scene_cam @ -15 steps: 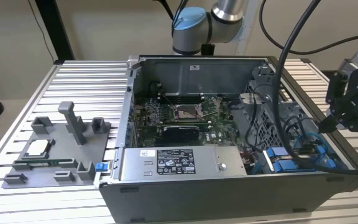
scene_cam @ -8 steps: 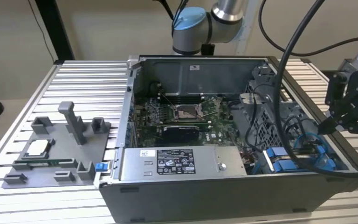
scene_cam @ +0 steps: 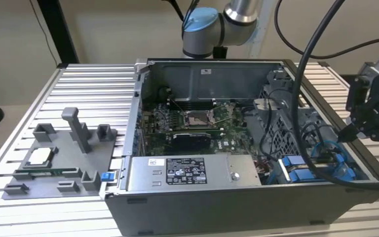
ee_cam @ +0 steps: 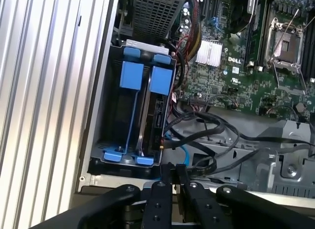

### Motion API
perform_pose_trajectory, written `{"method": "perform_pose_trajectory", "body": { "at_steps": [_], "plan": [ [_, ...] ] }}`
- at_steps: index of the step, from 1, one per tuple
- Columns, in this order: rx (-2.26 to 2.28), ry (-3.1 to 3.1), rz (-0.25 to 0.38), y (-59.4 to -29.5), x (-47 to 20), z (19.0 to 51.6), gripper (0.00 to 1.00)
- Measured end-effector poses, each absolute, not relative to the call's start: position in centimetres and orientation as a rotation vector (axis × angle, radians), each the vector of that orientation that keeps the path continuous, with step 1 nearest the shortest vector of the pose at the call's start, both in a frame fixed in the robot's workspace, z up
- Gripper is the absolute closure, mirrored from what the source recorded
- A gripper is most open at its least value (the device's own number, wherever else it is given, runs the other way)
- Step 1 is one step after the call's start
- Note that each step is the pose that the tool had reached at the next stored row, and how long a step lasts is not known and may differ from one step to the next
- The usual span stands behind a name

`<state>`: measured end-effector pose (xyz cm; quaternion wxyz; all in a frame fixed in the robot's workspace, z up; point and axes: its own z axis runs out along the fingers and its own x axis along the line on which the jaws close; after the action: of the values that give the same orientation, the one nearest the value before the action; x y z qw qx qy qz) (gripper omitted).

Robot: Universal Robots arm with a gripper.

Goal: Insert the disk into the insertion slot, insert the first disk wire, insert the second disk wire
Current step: 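Insert the second disk wire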

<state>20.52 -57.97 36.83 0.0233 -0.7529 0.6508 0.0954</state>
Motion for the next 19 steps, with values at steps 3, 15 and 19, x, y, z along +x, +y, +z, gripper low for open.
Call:
{"method": "perform_pose_trajectory", "body": {
  "at_steps": [3,15,19],
  "plan": [
    [-2.328,2.011,0.287,-58.0,20.2,37.2,1.00],
    [-2.312,1.989,0.228,-58.0,18.5,38.3,1.00],
    [-2.306,1.981,0.206,-58.0,17.8,38.4,1.00]
  ]
}}
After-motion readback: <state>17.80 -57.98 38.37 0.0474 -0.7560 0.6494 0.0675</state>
